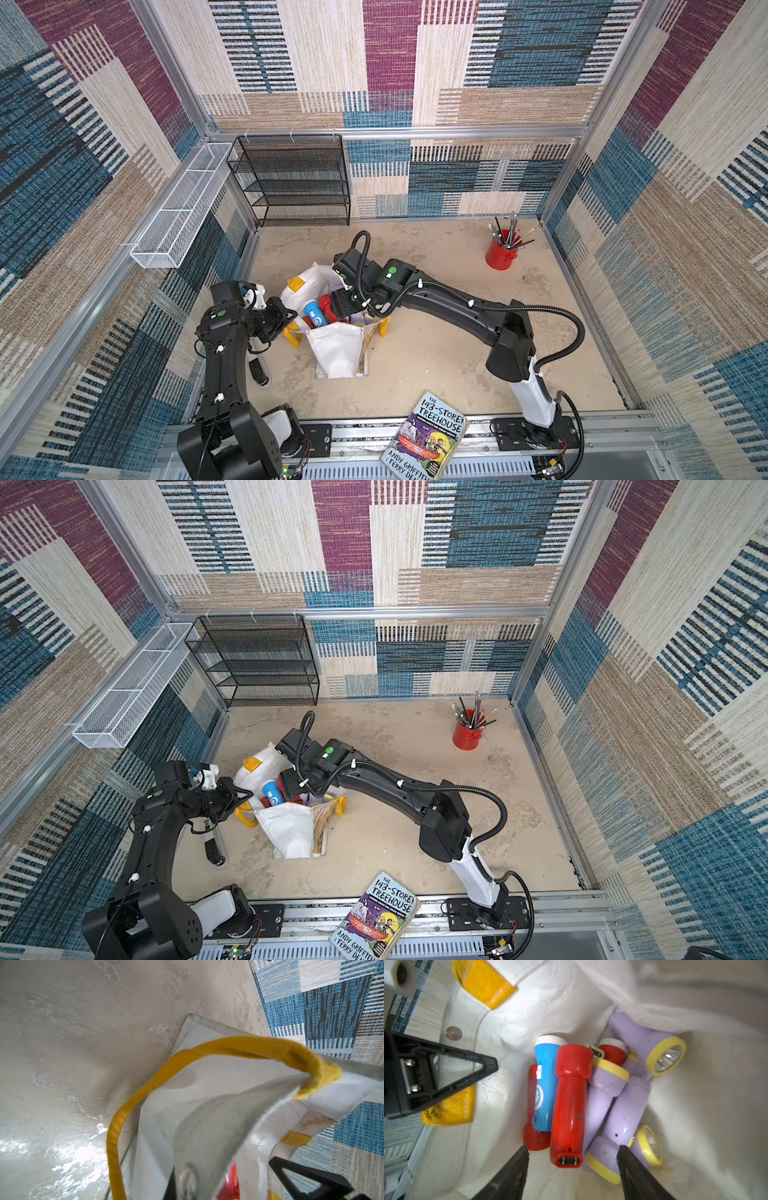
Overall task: Put the flashlights into the tote bags
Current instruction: Place the flashlight in the canvas bag, then move the canvas bag to the center of the board.
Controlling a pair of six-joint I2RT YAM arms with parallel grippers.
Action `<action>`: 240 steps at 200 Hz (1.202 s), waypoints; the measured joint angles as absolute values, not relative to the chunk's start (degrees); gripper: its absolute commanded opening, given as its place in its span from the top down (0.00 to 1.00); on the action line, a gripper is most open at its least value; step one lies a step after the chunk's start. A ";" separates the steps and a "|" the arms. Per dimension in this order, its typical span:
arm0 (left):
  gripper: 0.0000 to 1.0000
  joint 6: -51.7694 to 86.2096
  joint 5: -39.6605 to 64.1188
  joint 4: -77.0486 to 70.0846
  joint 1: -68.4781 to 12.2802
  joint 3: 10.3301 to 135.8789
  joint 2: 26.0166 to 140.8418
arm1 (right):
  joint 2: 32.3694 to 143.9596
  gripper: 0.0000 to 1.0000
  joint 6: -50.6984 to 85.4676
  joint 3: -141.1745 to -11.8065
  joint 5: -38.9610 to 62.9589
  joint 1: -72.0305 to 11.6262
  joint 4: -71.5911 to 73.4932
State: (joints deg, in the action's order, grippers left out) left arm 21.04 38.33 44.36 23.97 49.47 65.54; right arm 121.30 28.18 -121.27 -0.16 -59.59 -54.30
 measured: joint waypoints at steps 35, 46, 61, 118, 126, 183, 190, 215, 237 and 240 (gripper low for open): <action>1.00 21.04 38.33 44.36 23.97 49.47 65.56 | 117.05 0.30 28.71 -118.98 -10.83 -59.16 -59.88; 1.00 21.04 38.33 44.36 23.97 49.47 65.58 | 115.44 0.29 29.34 -116.81 -13.87 -58.78 -61.65; 1.00 21.04 38.33 44.34 23.97 49.47 65.63 | 112.97 0.29 30.46 -112.64 -17.26 -57.80 -63.22; 1.00 21.04 38.52 44.31 23.99 49.50 65.98 | 102.19 0.33 32.75 -94.89 -15.86 -51.64 -58.00; 1.00 21.04 38.54 44.31 23.99 49.50 65.98 | 100.71 0.34 32.93 -91.66 -13.69 -50.37 -55.46; 1.00 21.04 38.92 44.34 23.97 49.50 66.08 | 97.01 0.40 31.18 -80.34 2.66 -47.35 -36.58; 1.00 21.04 38.94 44.34 23.97 49.50 66.11 | 97.10 0.45 30.79 -80.25 4.25 -47.33 -35.00; 1.00 21.06 38.98 44.36 23.92 49.50 66.00 | 98.54 0.75 29.67 -80.55 8.75 -47.18 -30.57; 1.00 21.06 39.40 44.38 23.83 49.52 65.82 | 100.60 0.98 29.19 -81.87 11.84 -47.03 -29.45; 1.00 21.08 39.40 44.38 23.81 49.52 65.76 | 100.73 1.00 28.99 -82.13 12.16 -47.03 -29.50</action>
